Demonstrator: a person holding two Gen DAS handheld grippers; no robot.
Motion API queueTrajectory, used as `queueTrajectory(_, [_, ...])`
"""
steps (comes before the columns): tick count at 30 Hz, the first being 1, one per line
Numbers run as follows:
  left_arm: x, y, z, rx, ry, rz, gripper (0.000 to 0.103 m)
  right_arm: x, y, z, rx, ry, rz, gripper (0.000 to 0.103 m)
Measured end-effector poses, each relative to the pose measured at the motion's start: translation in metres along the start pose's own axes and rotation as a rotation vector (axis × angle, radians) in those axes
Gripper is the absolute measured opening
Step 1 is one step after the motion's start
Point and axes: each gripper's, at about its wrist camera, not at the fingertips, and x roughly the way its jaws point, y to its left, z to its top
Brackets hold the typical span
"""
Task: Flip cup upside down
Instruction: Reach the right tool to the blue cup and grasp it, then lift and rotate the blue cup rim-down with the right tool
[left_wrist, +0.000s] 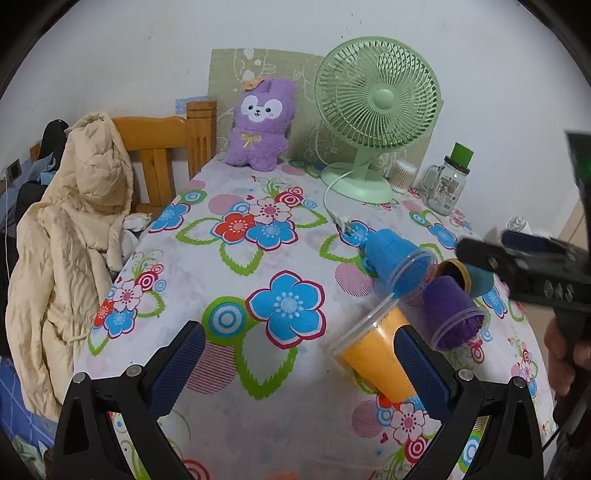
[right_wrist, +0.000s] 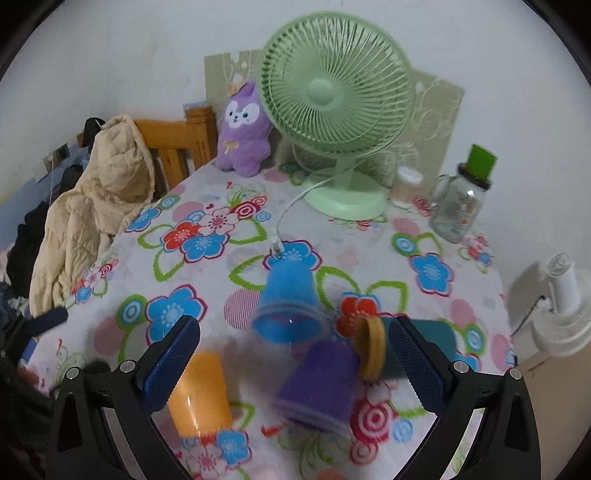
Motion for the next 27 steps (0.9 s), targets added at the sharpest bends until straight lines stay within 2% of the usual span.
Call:
queueTrajectory(3, [0.011,-0.001,0.004,0.007,0.019,0.003,0.103,0.028,-0.003,0.013,0.017,0.078,0.044,0.103])
queueTrajectory(7, [0.032,-0.003,0.02,0.035,0.083,-0.041,0.103,0.051,-0.005,0.02,0.039,0.142,0.083,0.103])
queueTrajectory(10, [0.043,-0.012,0.033,0.071,0.097,-0.049,0.103,0.066,-0.007,0.025,0.045,0.175,0.104,0.103])
queueTrajectory(19, [0.071,-0.029,0.042,0.128,0.154,-0.059,0.103,0.104,-0.015,0.035,0.035,0.266,0.105,0.102])
queueTrajectory(25, [0.078,-0.03,0.041,0.124,0.173,-0.062,0.103,0.132,-0.011,0.034,0.013,0.377,0.139,0.08])
queueTrajectory(27, [0.078,-0.03,0.042,0.12,0.176,-0.063,0.103,0.14,-0.009,0.032,0.012,0.412,0.152,0.068])
